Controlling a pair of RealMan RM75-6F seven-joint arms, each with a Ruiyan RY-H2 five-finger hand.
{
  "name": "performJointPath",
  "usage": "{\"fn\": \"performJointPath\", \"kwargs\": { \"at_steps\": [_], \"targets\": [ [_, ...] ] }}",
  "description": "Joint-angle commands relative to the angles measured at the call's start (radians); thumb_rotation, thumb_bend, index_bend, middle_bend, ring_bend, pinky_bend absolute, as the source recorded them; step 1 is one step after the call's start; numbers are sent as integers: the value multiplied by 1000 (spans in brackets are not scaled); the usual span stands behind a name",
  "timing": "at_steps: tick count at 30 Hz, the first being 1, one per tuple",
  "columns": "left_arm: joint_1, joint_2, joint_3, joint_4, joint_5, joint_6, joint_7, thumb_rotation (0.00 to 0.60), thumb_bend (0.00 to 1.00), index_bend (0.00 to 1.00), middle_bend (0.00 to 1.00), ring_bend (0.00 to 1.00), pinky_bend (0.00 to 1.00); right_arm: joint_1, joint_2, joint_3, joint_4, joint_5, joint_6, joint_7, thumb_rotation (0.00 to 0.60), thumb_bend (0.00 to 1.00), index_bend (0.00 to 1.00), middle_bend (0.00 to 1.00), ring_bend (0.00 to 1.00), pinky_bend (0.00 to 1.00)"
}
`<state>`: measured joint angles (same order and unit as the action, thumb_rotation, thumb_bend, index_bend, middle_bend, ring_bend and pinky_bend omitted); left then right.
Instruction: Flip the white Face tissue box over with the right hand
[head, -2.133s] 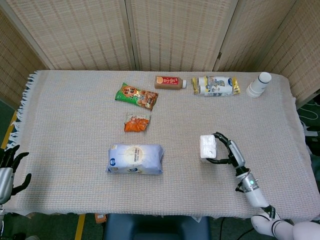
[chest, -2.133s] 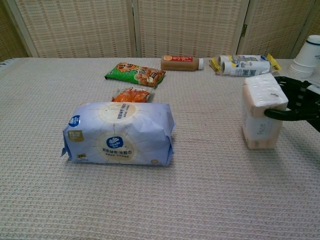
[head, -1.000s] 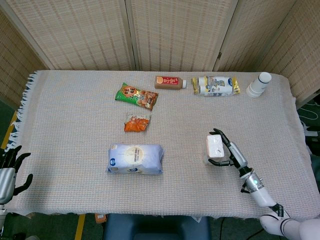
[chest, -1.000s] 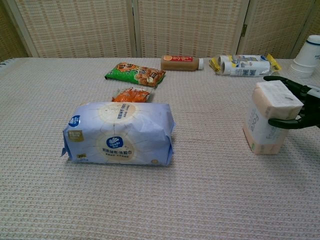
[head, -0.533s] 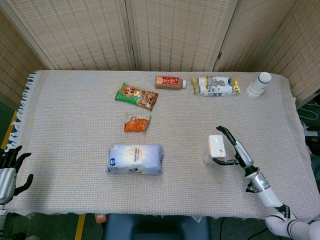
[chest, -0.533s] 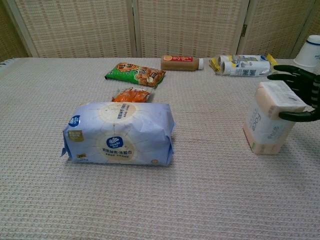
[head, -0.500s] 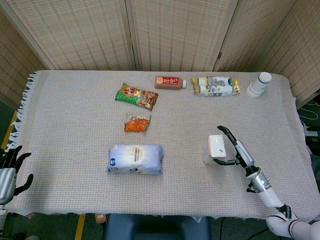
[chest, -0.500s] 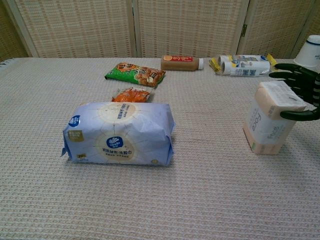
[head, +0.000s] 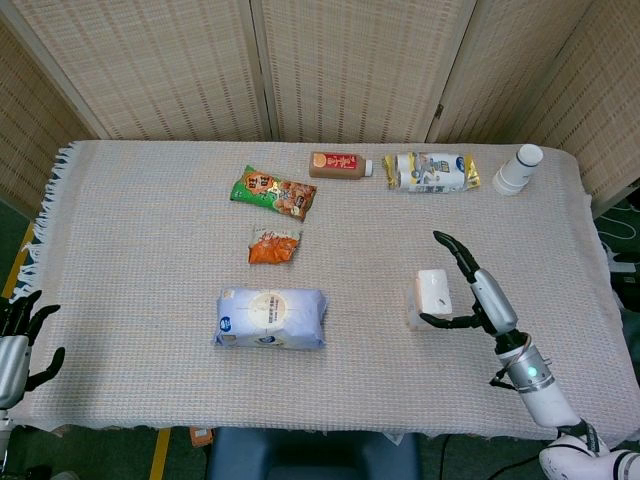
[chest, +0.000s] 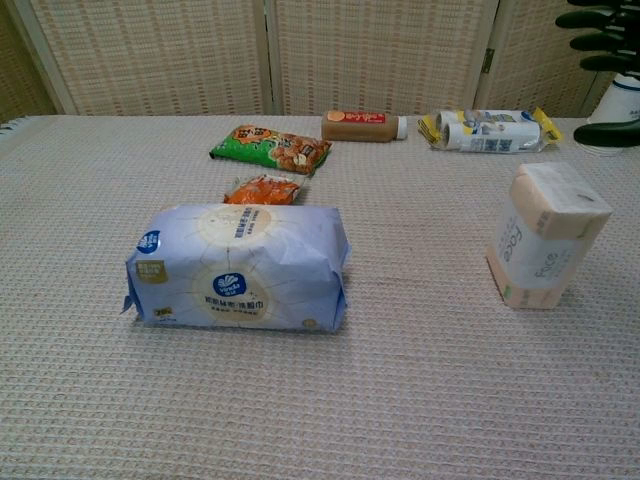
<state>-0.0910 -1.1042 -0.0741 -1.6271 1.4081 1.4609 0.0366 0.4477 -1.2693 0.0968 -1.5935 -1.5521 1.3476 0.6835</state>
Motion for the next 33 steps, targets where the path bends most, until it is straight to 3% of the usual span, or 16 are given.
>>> {"fn": "performJointPath", "kwargs": {
  "at_steps": [1,6,14,33],
  "targets": [
    [1,2,-1,1,0,2,-6,600,382,207,0,0,156,62,246,83,-354,204,-174,-412,600,83,0,17,2,0],
    [4,4,-3,0,2,10,-9,600,382,207,0,0,156,142,338,113,-459,411,-309,-640,600,83,0,17,2,0],
    [3,3,-8,4,-11,5,-7,600,382,207,0,0,156,271,397,72,-535,663,-447,-937,600,83,0,18,2,0],
    [7,7,-13,-3,-17,12,-11,600,381,207,0,0,156,419,405,-18,-497,964,-502,-1118,600,83,0,18,2,0]
  ]
}}
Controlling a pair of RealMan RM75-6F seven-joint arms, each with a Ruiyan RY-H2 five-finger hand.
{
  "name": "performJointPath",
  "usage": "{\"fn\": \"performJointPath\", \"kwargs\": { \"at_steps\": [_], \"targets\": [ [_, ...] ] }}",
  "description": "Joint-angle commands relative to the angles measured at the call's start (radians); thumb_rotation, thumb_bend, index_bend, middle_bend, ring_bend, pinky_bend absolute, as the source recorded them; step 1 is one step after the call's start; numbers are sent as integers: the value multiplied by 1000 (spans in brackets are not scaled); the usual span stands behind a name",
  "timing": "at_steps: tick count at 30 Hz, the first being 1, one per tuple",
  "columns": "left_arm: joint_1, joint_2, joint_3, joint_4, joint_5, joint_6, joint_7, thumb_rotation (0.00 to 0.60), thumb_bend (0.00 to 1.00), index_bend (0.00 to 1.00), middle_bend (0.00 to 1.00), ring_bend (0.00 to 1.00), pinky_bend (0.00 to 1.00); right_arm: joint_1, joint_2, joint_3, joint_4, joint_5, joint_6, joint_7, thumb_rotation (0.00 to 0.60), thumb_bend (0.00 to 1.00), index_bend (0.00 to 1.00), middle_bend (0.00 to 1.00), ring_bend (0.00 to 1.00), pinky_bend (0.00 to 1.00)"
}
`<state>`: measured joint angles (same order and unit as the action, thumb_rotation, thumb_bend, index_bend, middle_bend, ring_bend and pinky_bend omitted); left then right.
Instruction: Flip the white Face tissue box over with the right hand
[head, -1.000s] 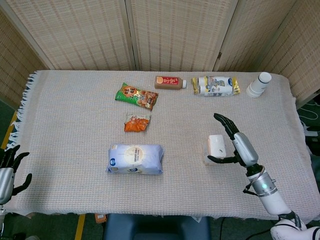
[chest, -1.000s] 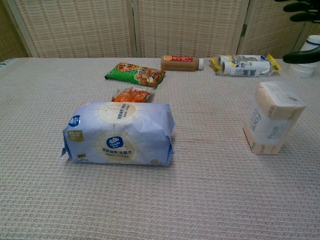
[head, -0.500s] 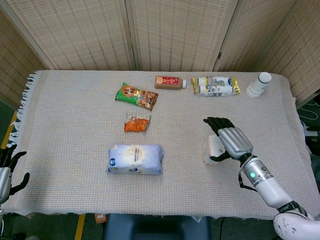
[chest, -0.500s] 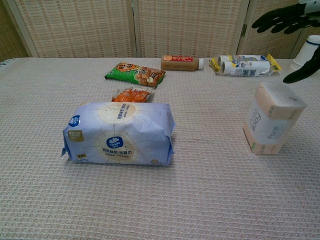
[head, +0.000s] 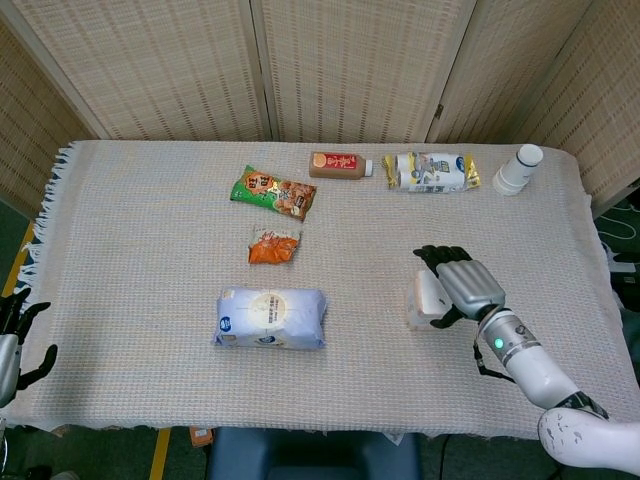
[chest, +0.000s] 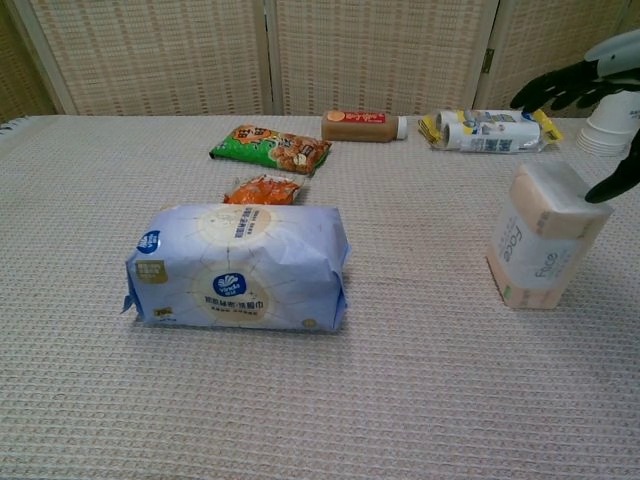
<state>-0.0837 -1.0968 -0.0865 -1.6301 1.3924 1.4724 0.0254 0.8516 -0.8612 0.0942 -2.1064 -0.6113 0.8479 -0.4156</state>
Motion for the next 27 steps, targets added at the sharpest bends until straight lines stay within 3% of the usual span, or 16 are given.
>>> {"fn": "performJointPath", "kwargs": {
  "at_steps": [1,23,27],
  "targets": [
    [0,0,-1,0,-2,0,0,600,382,208,0,0,156,19,-6,-19,22,32,-1,-23,600,82,0,18,2,0],
    [3,2,-5,-2,-6,4,-5,600,381,207,0,0,156,64,-105,-78,132,101,-23,-31,600,82,0,18,3,0],
    [4,2,-5,-1,-6,4,-7,600,380,207,0,0,157,71,-134,-82,153,108,-18,-34,600,82,0,18,44,0]
  ]
}}
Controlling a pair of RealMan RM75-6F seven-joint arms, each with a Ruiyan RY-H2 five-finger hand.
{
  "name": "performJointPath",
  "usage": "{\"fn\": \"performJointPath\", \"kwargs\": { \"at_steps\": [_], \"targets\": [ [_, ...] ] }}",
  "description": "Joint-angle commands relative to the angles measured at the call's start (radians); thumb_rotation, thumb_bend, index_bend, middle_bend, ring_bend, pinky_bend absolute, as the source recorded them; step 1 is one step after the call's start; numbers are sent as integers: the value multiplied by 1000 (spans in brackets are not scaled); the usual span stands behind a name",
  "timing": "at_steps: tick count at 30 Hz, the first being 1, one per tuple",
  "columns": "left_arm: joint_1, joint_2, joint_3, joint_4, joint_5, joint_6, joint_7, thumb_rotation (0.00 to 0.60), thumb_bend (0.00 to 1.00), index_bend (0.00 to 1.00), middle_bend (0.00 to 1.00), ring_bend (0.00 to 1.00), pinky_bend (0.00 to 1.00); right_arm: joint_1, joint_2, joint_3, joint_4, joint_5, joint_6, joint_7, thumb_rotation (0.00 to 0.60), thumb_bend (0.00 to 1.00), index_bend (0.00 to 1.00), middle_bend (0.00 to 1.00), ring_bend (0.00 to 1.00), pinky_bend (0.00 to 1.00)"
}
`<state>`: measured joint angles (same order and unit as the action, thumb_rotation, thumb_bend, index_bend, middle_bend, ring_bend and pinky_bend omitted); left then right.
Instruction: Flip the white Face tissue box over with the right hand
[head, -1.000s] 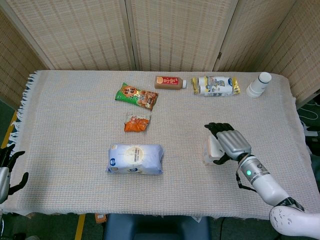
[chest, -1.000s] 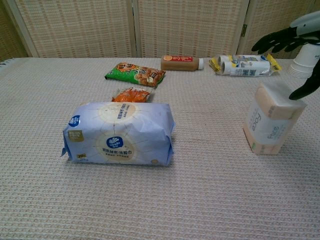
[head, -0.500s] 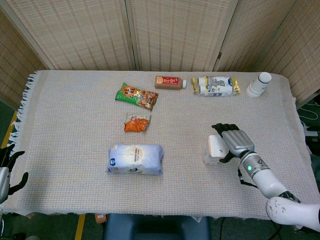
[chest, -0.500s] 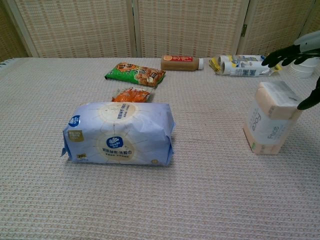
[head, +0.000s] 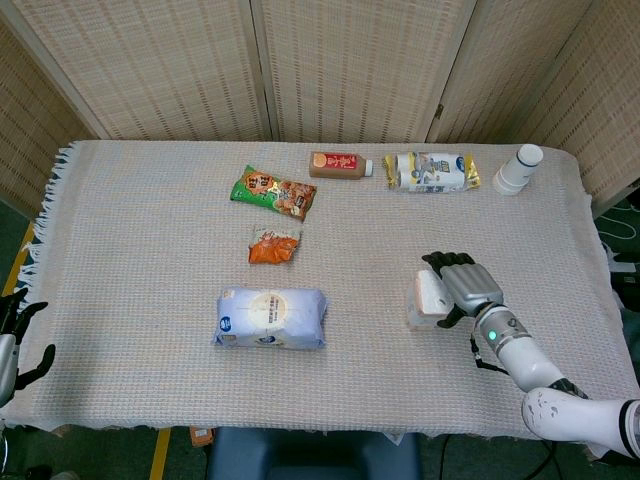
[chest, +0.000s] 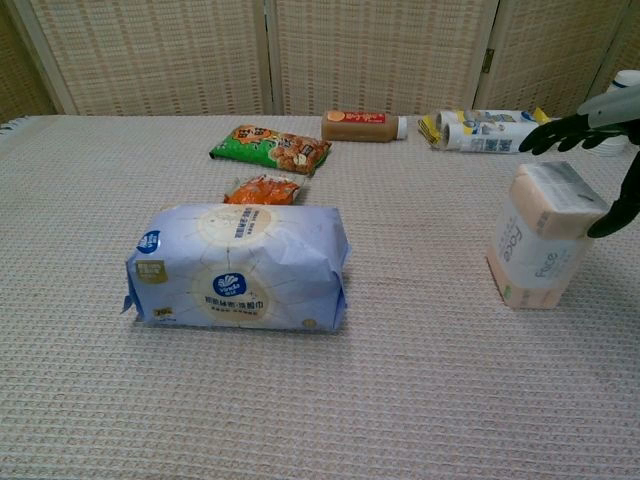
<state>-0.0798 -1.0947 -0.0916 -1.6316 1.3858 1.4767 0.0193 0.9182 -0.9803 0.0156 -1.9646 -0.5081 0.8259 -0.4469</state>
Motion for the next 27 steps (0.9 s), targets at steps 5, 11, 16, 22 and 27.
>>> {"fn": "performJointPath", "kwargs": {
  "at_steps": [5,11,16,22,27],
  "targets": [
    [0,1,-2,6,-5,-4,-10,600,382,208,0,0,156,9,-36,-9,23,12,21,-6,600,82,7,80,100,0],
    [0,0,-1,8,0,-3,-12,600,382,208,0,0,156,6,-39,-9,23,6,40,-3,600,82,67,118,118,0],
    [1,-1,-1,7,0,-1,-9,600,381,208,0,0,156,4,-44,-6,22,-5,50,0,600,83,103,159,141,0],
    [1,-1,-1,7,0,-2,-10,600,381,207,0,0,156,-1,-48,-3,23,-17,53,8,600,83,111,171,147,0],
    [1,0,-1,6,0,-1,-12,600,382,207,0,0,156,-5,-54,-3,26,-23,61,8,600,89,131,205,163,0]
  ]
}}
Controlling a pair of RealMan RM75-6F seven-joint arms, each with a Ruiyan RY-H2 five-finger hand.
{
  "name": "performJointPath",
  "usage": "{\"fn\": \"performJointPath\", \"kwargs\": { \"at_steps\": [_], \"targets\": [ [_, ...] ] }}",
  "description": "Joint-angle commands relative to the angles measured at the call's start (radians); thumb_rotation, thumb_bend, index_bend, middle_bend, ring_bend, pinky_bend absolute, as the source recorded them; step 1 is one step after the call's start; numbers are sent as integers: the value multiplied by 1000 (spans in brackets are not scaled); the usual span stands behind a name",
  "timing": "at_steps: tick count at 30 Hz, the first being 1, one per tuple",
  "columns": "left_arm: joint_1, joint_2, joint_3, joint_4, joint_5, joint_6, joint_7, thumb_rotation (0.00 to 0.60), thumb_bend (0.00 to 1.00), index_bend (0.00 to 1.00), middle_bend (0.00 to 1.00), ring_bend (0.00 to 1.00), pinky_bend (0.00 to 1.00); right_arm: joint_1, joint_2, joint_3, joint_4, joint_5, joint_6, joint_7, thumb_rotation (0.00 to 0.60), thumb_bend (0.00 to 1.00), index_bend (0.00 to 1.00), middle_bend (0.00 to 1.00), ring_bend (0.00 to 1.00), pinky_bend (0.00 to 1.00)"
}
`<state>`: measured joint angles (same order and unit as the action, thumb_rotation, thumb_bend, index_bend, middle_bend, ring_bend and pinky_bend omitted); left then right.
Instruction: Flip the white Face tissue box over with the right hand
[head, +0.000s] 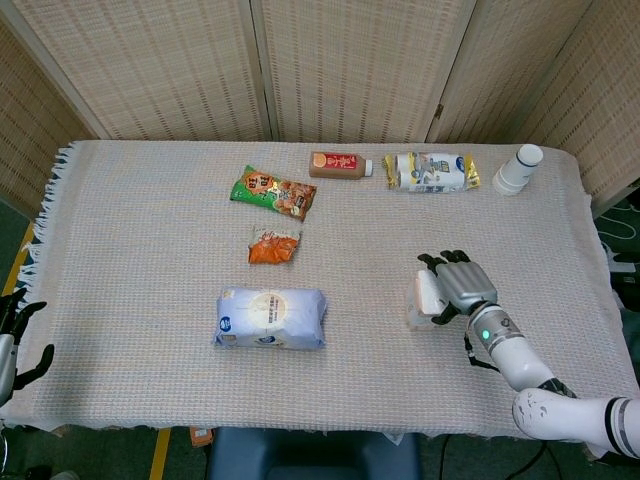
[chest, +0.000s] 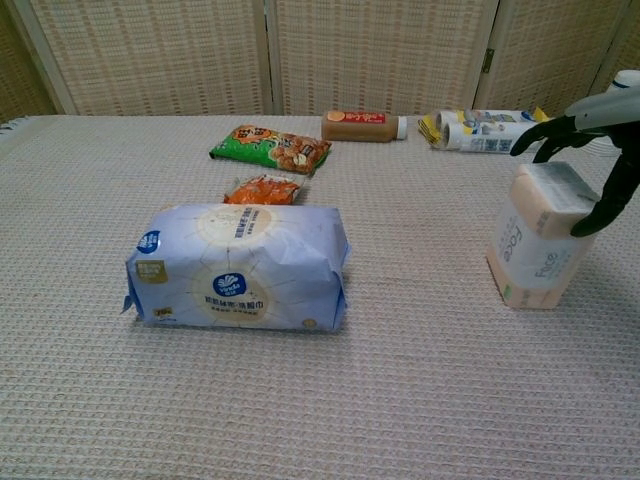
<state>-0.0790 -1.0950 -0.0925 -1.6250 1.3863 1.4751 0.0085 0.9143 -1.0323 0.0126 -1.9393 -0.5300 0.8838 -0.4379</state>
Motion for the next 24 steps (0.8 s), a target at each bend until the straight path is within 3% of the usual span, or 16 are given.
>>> {"fn": "performJointPath", "kwargs": {
  "at_steps": [1,14,24],
  "targets": [
    [1,0,-1,0,-1,1,-1,600,382,208,0,0,156,-1,-3,0,1,-1,3,-1,600,91,152,211,166,0],
    [0,-1,-1,1,-1,0,-2,600,381,208,0,0,156,-5,-14,1,10,0,10,0,600,96,270,219,190,0],
    [0,-1,-1,2,-1,0,-2,600,379,207,0,0,156,-20,-49,12,20,-14,77,-16,600,221,373,328,286,0]
  ]
}}
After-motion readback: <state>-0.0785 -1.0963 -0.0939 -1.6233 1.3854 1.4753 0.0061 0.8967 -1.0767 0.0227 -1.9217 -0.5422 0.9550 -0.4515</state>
